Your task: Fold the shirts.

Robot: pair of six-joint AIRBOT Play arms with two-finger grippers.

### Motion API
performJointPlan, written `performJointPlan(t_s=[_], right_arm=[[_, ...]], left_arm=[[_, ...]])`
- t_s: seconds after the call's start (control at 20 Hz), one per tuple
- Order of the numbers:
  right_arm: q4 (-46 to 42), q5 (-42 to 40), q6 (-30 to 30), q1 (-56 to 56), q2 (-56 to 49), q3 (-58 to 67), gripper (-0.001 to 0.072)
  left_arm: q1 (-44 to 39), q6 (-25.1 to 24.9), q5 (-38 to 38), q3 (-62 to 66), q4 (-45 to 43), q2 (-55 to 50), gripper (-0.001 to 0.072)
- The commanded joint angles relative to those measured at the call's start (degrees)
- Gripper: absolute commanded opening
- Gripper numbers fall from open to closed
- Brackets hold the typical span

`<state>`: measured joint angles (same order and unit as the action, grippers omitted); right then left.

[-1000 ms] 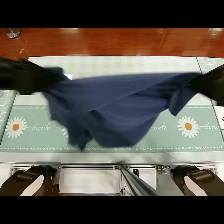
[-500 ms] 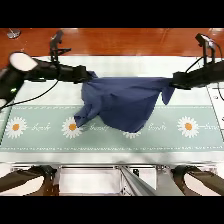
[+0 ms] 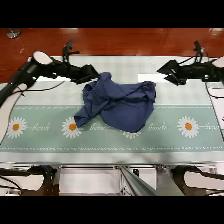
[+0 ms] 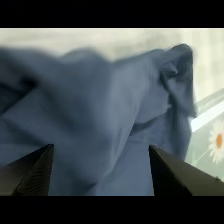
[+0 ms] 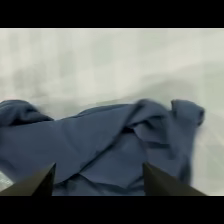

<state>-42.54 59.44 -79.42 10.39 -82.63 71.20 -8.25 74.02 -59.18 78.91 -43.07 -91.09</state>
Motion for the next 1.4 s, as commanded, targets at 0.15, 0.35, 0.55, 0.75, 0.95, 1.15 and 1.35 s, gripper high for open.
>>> performJointPlan(t_s=[0.15,0.35,0.55,0.75,0.95,1.15,1.35], right_arm=[[-16.35,25.83,6.03,15.56,3.26,-2.80,0.0625],[-10.67,14.69,6.75,19.96,11.74,-23.63,0.0625],[3.19,10.71,14.14,15.54,15.82,-36.57,0.0625],[3.34,8.90,13.22,7.17,15.93,-38.01,0.0625],[3.32,1.73,4.55,-3.67,15.93,-38.01,0.0625],[2.93,-0.83,1.05,-11.17,15.89,-37.99,0.0625],[-2.29,-1.42,-4.39,-16.85,15.08,-37.99,0.0625]], left_arm=[[16.83,4.68,-22.67,-3.80,-19.85,4.22,0.0700],[21.90,-1.75,-12.98,-25.55,-9.42,11.28,0.0700],[19.34,-10.64,-5.07,-38.77,5.25,11.80,0.0700],[12.46,-11.43,-0.42,-40.04,7.80,11.78,0.0700],[3.48,-11.41,1.27,-39.98,7.76,10.84,0.0697],[2.71,-11.91,0.35,-39.26,7.69,10.10,0.0031],[2.93,-12.04,0.04,-38.34,7.76,10.12,0.0031]])
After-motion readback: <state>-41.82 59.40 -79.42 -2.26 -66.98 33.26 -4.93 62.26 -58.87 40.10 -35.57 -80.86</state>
